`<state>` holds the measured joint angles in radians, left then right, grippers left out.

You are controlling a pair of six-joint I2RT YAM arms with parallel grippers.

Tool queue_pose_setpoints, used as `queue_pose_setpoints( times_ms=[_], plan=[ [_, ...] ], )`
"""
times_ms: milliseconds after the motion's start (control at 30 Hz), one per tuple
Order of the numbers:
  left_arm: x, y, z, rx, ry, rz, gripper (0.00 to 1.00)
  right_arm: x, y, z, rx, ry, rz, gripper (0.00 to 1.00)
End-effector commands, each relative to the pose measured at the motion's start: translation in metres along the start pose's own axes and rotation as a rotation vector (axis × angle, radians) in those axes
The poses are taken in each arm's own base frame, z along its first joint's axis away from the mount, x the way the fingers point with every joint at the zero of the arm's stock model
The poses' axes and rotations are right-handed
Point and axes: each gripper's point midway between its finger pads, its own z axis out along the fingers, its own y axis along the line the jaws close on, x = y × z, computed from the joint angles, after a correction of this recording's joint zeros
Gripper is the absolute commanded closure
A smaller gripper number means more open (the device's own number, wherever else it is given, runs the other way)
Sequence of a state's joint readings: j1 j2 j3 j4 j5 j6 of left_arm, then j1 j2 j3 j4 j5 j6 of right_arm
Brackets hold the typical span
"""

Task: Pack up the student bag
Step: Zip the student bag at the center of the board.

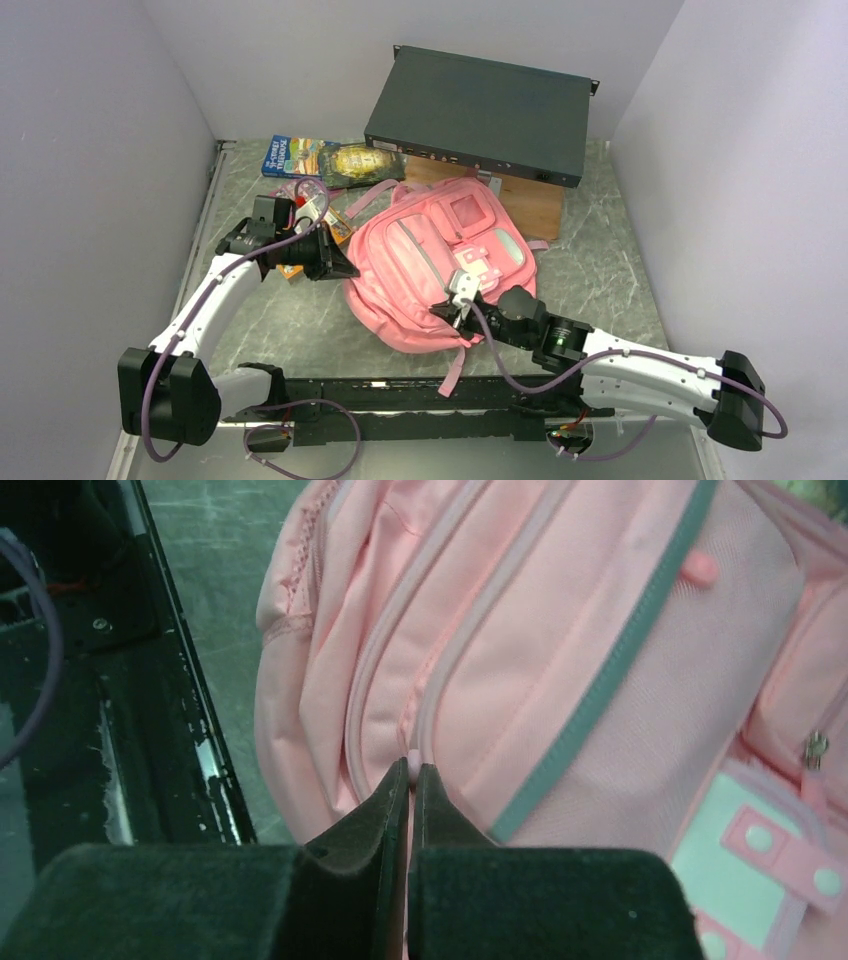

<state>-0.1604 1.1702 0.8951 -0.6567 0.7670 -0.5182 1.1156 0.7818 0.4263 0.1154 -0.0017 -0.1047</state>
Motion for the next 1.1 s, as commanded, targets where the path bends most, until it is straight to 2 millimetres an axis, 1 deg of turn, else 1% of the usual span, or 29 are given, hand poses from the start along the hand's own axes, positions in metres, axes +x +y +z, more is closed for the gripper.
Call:
queue_pose_setpoints(
  times_ms=[0, 67, 100, 167, 200, 233, 300, 367, 467, 500, 600, 667, 733, 767, 867, 967, 1033, 1067],
  plan=[
    [-0.029, -0.029, -0.019, 0.061, -0.117, 0.116, 1.00, 0.018, -0.010, -0.021, 0.128, 0.083, 0.236, 1.00],
    [-0.031, -0.030, -0.019, 0.064, -0.121, 0.119, 1.00, 0.027, -0.021, -0.028, 0.207, 0.084, 0.281, 1.00],
    [-0.030, -0.032, -0.019, 0.076, -0.117, 0.112, 1.00, 0.029, -0.024, -0.031, 0.239, 0.082, 0.309, 1.00],
    [-0.028, -0.035, -0.018, 0.100, -0.112, 0.103, 1.00, 0.020, -0.028, -0.035, 0.271, 0.050, 0.386, 1.00],
    [-0.028, -0.035, -0.017, 0.110, -0.118, 0.105, 1.00, 0.015, -0.029, -0.037, 0.294, 0.038, 0.457, 0.90],
    [-0.027, -0.034, -0.016, 0.116, -0.122, 0.101, 1.00, 0.010, -0.030, -0.038, 0.317, 0.036, 0.537, 0.78],
    [-0.024, -0.031, -0.013, 0.125, -0.116, 0.085, 1.00, 0.003, -0.026, -0.038, 0.326, 0.061, 0.647, 0.68],
    [-0.020, -0.030, -0.011, 0.142, -0.099, 0.073, 1.00, -0.002, -0.020, -0.038, 0.325, 0.102, 0.724, 0.66],
    [-0.017, -0.027, -0.009, 0.141, -0.107, 0.068, 1.00, 0.003, -0.009, -0.034, 0.311, 0.179, 0.814, 0.65],
    [-0.017, -0.026, -0.009, 0.140, -0.108, 0.068, 1.00, 0.004, -0.005, -0.032, 0.302, 0.199, 0.830, 0.62],
    [-0.014, -0.027, -0.010, 0.141, -0.104, 0.068, 1.00, 0.003, -0.001, -0.023, 0.275, 0.232, 0.816, 0.52],
    [-0.014, -0.026, -0.011, 0.132, -0.115, 0.073, 1.00, 0.007, -0.004, -0.018, 0.286, 0.266, 0.779, 0.48],
    [-0.015, -0.026, -0.012, 0.128, -0.115, 0.078, 1.00, 0.019, -0.005, -0.013, 0.297, 0.339, 0.724, 0.42],
    [-0.014, -0.027, -0.013, 0.128, -0.113, 0.079, 1.00, 0.025, -0.004, -0.011, 0.294, 0.376, 0.697, 0.37],
    [-0.015, -0.026, -0.012, 0.127, -0.116, 0.079, 1.00, 0.039, 0.003, -0.004, 0.268, 0.461, 0.654, 0.30],
    [-0.014, -0.024, -0.010, 0.131, -0.111, 0.066, 1.00, 0.042, 0.002, 0.008, 0.269, 0.434, 0.659, 0.31],
    [-0.013, -0.023, -0.008, 0.139, -0.104, 0.059, 1.00, 0.039, -0.003, 0.013, 0.295, 0.406, 0.662, 0.35],
    [-0.012, -0.023, -0.008, 0.139, -0.102, 0.059, 1.00, 0.040, -0.009, 0.015, 0.328, 0.395, 0.659, 0.40]
  ],
)
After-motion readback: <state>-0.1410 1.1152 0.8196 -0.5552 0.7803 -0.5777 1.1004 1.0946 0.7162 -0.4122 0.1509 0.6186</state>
